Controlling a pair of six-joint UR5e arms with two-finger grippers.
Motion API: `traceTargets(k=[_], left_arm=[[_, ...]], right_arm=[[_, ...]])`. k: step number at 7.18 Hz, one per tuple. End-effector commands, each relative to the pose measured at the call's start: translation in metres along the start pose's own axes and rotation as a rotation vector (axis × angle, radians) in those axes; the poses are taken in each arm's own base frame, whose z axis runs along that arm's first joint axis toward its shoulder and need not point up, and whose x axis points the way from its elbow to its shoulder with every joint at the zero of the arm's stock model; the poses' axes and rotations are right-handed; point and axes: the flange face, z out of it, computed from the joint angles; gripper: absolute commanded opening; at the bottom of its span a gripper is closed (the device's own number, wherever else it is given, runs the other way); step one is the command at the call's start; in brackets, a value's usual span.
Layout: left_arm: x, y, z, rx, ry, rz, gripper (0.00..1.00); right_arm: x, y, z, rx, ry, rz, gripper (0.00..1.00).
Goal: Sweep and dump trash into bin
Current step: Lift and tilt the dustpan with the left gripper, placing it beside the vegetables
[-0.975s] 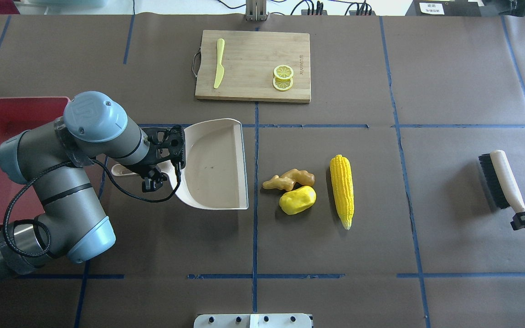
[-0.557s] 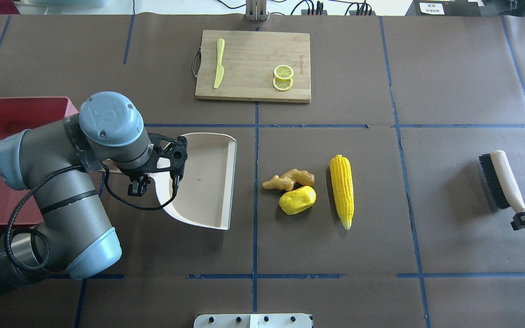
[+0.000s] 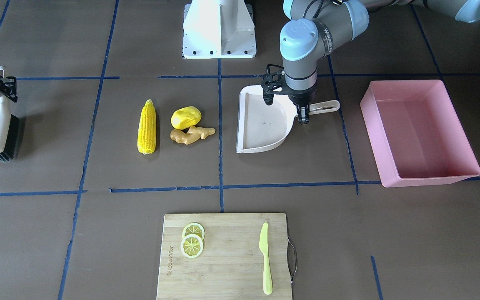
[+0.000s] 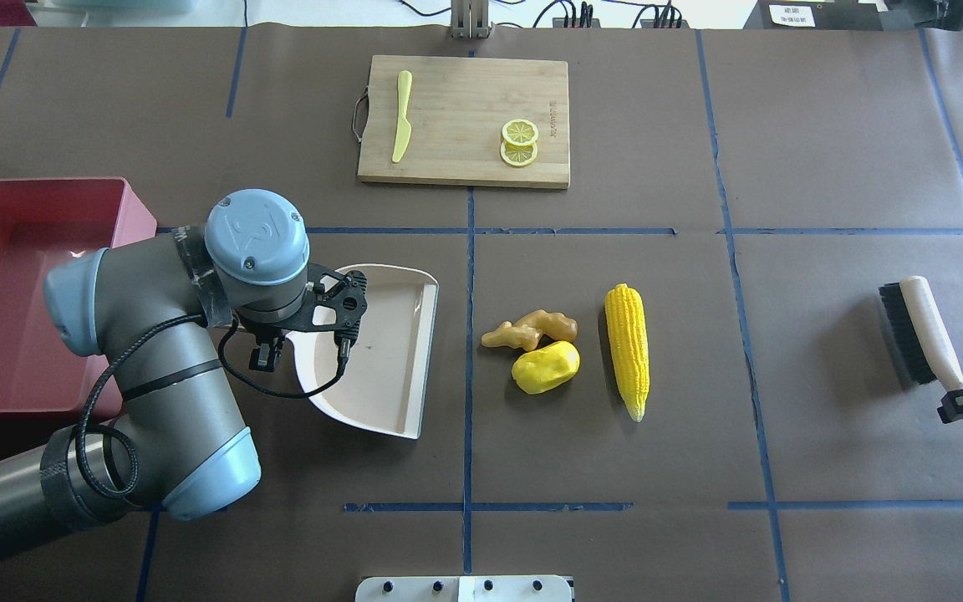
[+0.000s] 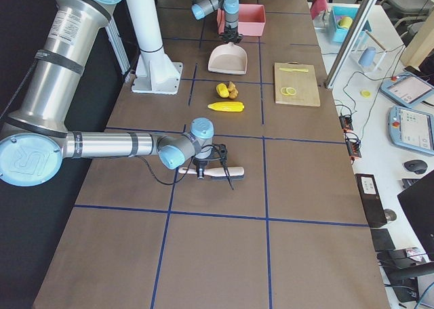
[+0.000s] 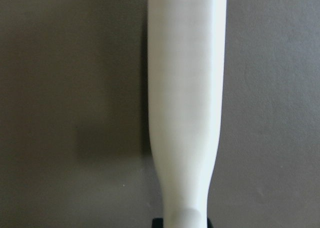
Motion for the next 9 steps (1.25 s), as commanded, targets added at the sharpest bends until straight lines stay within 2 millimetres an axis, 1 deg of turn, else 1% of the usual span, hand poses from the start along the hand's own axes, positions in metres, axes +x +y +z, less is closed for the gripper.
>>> traceTargets(k=[1, 2, 3, 4, 5, 6, 8, 9], left_arm=[[-0.013, -0.029, 0.000, -0.001, 0.004, -0.056, 0.00], [-0.017, -0.039, 0.000, -0.002, 0.006, -0.057, 0.00], [-0.017, -0.041, 0.001, -0.003, 0.007, -0.058, 0.00], [-0.018, -0.044, 0.000, -0.004, 0.006, -0.058, 0.00], [-0.018, -0.045, 0.001, -0.005, 0.008, -0.059, 0.00], [-0.018, -0.045, 0.001, -0.005, 0.008, -0.060, 0.00], [-0.018, -0.045, 0.001, -0.005, 0.008, -0.063, 0.00], [-0.018, -0.045, 0.000, -0.003, 0.008, -0.063, 0.00]], right_arm=[[-0.001, 0.000, -0.001, 0.001, -0.002, 0.000, 0.04], [-0.002, -0.001, 0.000, 0.000, -0.003, -0.002, 0.00], [-0.004, -0.001, -0.001, 0.000, -0.006, 0.006, 0.00], [-0.011, -0.003, -0.004, 0.007, -0.014, 0.058, 0.00], [-0.026, -0.003, -0.007, 0.009, -0.027, 0.087, 0.00], [-0.048, -0.003, 0.000, 0.008, -0.025, 0.103, 0.00], [-0.108, -0.003, 0.008, 0.000, -0.052, 0.145, 0.00], [-0.132, 0.000, 0.009, -0.010, -0.073, 0.133, 0.00]])
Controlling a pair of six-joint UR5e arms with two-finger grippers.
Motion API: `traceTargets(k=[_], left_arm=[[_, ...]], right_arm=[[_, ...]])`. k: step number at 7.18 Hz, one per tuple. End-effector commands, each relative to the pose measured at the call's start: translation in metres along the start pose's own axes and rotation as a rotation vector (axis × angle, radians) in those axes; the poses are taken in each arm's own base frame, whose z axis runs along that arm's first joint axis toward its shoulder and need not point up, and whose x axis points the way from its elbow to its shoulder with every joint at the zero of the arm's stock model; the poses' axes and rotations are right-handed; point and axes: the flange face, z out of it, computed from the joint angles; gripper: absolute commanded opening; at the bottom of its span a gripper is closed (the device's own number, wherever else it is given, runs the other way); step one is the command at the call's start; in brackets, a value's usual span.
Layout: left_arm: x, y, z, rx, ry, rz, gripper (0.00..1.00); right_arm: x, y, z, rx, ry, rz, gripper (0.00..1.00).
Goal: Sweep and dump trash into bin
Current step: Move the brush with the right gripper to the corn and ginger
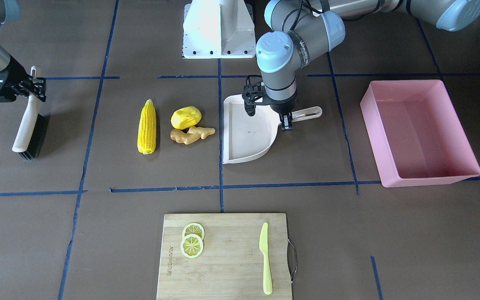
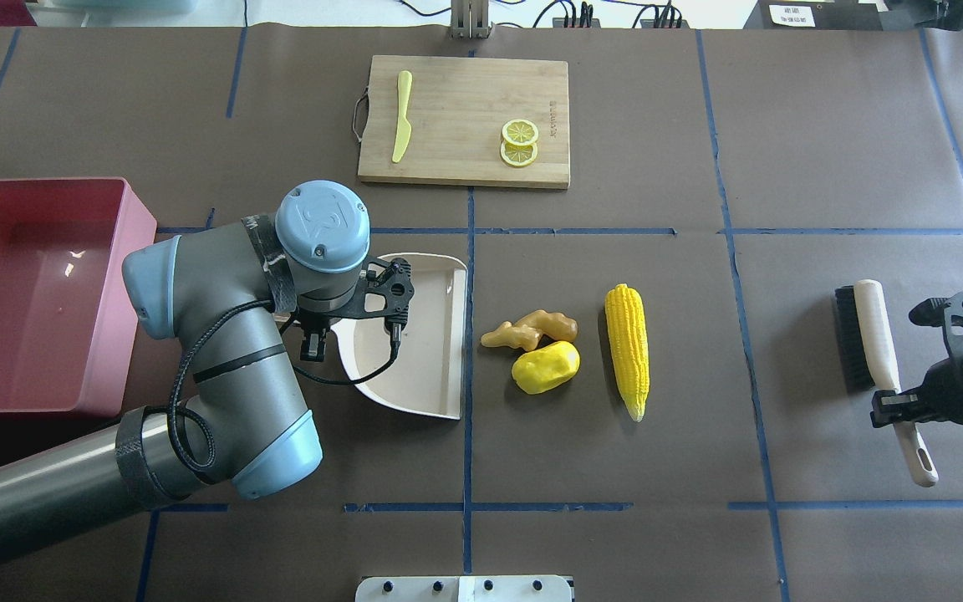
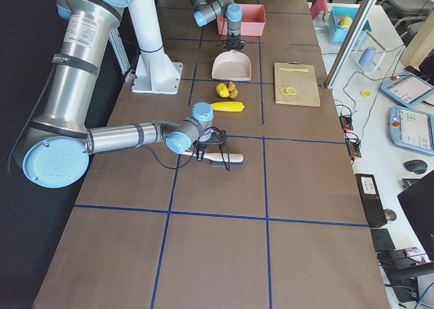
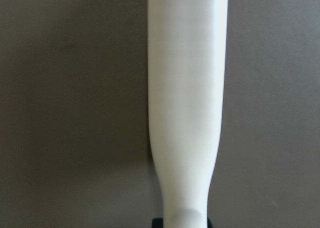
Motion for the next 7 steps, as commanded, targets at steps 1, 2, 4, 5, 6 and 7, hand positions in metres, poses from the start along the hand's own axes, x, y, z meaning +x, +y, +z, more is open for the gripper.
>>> traceTargets(k=[1, 2, 4, 5, 6, 7], left_arm=[[0.000, 0.000, -0.001, 0.005, 0.000, 0.000, 0.00], [0.000, 0.000, -0.001, 0.005, 0.000, -0.005, 0.01], [0.001, 0.000, -0.003, 0.009, -0.002, -0.013, 0.01], [0.001, 0.000, -0.004, 0.011, -0.004, -0.012, 0.00], [0.002, 0.001, -0.006, 0.014, -0.005, -0.011, 0.01], [0.002, 0.000, -0.007, 0.016, -0.004, -0.011, 0.01]], right_arm=[[-0.053, 0.015, 0.009, -0.033, -0.042, 0.003, 0.00], [-0.084, 0.010, 0.009, -0.047, -0.049, 0.015, 0.00], [-0.165, -0.005, -0.005, -0.076, -0.013, 0.020, 0.00], [-0.197, -0.006, -0.006, -0.094, -0.005, 0.009, 0.00], [-0.220, -0.009, -0.009, -0.106, 0.000, 0.010, 0.00], [-0.251, -0.004, -0.009, -0.127, 0.007, 0.011, 0.00]])
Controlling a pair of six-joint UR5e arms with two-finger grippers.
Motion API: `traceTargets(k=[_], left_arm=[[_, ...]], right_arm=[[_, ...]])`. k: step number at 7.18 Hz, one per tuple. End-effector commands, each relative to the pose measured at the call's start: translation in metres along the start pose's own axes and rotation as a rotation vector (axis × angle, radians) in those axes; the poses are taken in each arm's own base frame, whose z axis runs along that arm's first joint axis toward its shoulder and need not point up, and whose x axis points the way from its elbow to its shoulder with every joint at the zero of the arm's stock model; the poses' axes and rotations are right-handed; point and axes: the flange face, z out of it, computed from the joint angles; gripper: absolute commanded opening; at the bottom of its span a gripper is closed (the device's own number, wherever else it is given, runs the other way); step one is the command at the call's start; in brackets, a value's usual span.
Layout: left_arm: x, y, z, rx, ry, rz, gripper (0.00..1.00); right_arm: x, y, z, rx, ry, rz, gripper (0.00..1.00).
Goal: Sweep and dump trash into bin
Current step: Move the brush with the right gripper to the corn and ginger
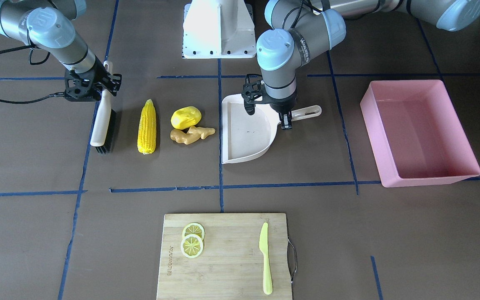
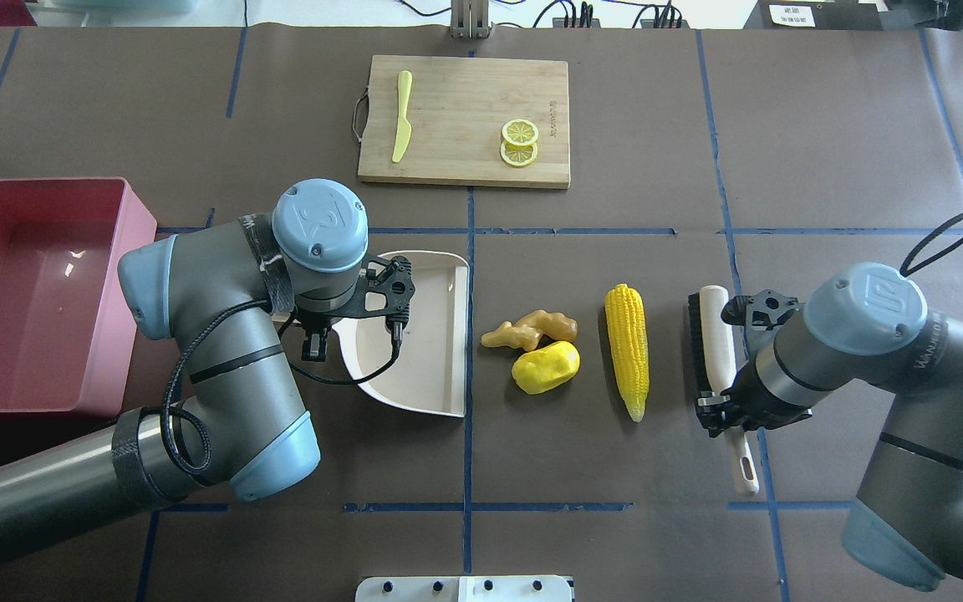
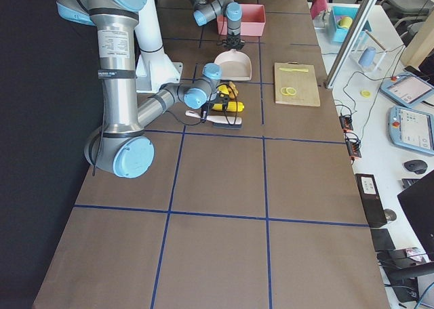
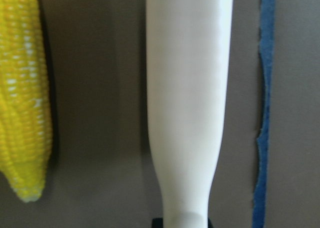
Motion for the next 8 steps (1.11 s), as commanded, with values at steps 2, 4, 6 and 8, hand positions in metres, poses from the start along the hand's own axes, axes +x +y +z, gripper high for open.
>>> traceTargets(k=[2, 4, 6, 8], left_arm=[[0.001, 0.000, -0.001, 0.003, 0.000, 0.000, 0.01], [0.001, -0.001, -0.002, 0.003, 0.002, -0.006, 0.01], [0.001, -0.001, -0.002, 0.003, 0.001, -0.011, 0.01], [0.001, -0.001, -0.002, 0.003, 0.001, -0.011, 0.00]], right_arm=[[-0.089, 0.013, -0.001, -0.046, 0.007, 0.025, 0.00], [-0.112, 0.016, 0.005, -0.053, 0.003, 0.026, 0.00], [-0.144, 0.018, 0.008, -0.061, -0.015, 0.052, 0.00], [-0.155, 0.020, 0.005, -0.062, -0.027, 0.048, 0.00]])
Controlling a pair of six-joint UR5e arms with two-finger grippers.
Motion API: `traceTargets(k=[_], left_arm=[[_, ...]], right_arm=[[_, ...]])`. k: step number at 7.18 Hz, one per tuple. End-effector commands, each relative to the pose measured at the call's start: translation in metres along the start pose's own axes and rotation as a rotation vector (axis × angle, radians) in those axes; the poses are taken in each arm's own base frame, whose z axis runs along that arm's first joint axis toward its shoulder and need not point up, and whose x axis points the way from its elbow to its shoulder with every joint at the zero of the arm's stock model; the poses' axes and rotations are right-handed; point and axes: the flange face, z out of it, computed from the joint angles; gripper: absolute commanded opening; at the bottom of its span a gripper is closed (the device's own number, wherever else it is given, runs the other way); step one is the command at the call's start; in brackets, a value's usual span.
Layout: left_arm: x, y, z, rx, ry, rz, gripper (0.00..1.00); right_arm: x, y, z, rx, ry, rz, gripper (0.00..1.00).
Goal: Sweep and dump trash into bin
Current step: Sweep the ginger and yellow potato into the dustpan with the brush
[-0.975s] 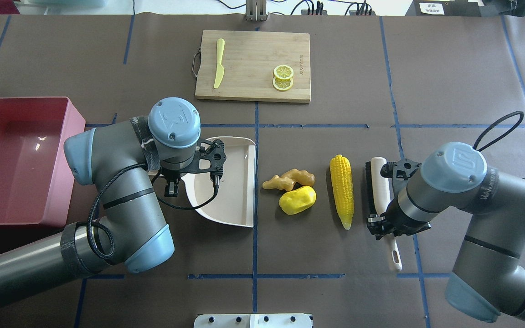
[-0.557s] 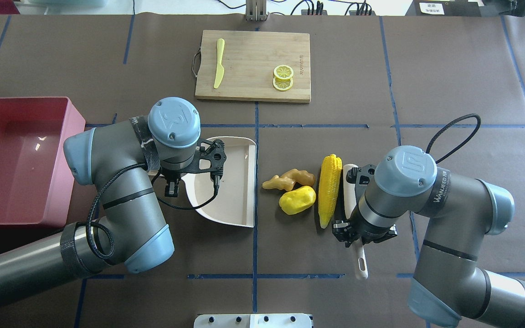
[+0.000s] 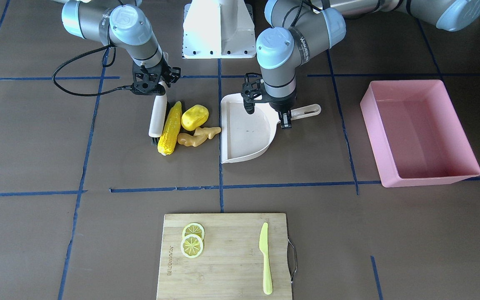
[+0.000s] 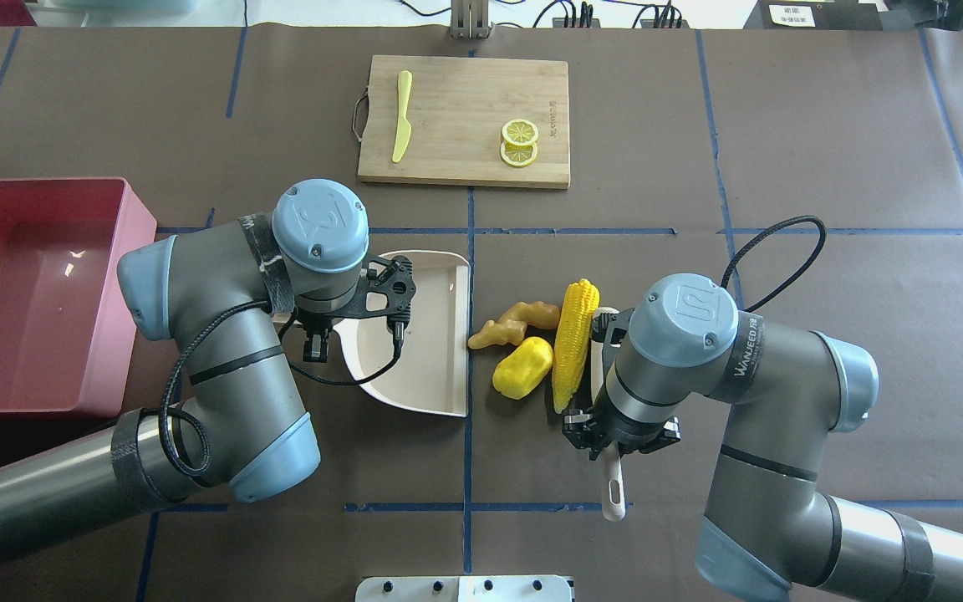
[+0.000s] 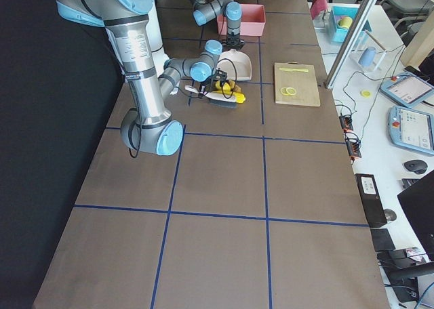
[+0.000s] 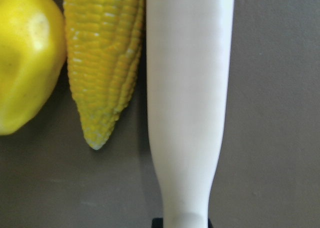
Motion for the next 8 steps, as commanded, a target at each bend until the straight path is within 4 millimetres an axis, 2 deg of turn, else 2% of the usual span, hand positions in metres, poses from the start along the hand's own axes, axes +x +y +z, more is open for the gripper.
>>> traceTargets(k=[1, 3, 6, 8], left_arm=[[0.001, 0.000, 0.003, -0.008, 0.002, -0.001, 0.00], [0.002, -0.002, 0.002, -0.007, 0.002, 0.001, 0.00], [0.002, -0.003, 0.001, -0.004, 0.002, 0.001, 0.00], [0.002, -0.004, -0.002, 0.001, 0.000, 0.002, 0.00]], right_arm=[[-0.014, 0.004, -0.005, -0.001, -0.017, 0.001, 0.00], [-0.020, 0.005, -0.007, 0.000, -0.026, -0.006, 0.00], [-0.035, 0.021, -0.003, -0.019, -0.035, -0.007, 0.00], [-0.047, 0.022, -0.005, -0.019, -0.044, -0.014, 0.00]])
